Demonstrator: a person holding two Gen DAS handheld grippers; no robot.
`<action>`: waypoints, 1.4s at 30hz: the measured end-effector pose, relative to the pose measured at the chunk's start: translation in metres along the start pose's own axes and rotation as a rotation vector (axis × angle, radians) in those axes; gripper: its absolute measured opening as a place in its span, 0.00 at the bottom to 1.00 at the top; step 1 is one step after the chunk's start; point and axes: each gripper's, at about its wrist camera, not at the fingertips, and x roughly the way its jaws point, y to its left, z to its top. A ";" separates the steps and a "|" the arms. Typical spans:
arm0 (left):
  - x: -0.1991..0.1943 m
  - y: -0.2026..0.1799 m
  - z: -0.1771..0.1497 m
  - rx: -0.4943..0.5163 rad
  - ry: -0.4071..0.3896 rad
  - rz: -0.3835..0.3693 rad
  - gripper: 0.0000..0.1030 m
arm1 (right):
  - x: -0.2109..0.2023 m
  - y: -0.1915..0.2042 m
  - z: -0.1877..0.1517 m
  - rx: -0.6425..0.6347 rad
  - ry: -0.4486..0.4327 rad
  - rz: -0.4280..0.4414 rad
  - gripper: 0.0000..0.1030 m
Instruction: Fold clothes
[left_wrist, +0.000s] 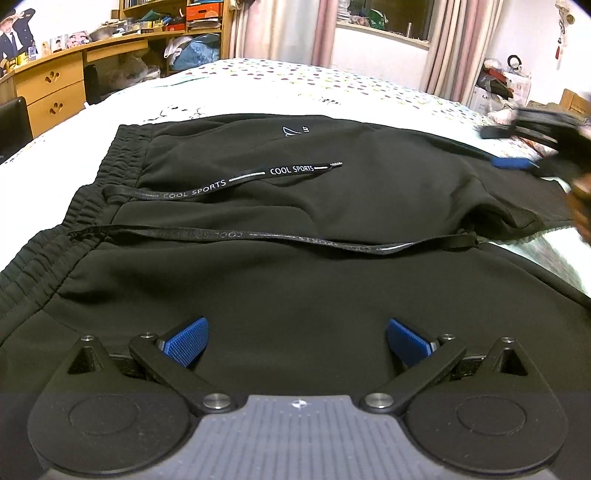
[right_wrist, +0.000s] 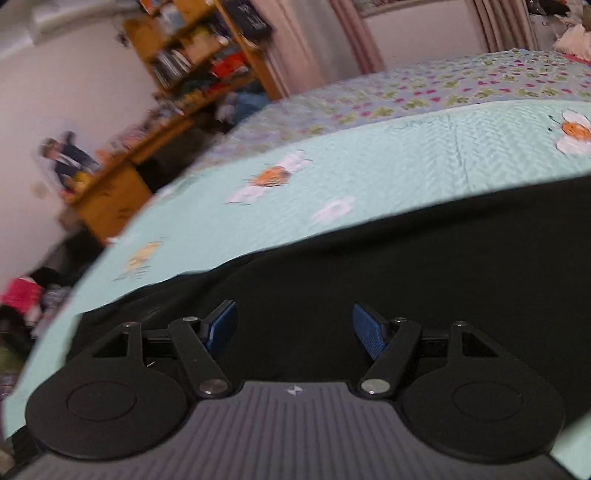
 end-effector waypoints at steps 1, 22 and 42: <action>0.000 0.000 0.000 0.001 0.000 0.001 0.99 | -0.017 -0.001 -0.010 0.034 0.000 0.030 0.69; -0.001 0.000 -0.001 0.015 0.001 0.004 0.99 | -0.014 -0.015 -0.073 0.372 0.025 0.084 0.17; 0.000 0.000 -0.002 0.041 0.007 -0.005 1.00 | -0.024 -0.043 -0.046 0.438 0.035 -0.011 0.36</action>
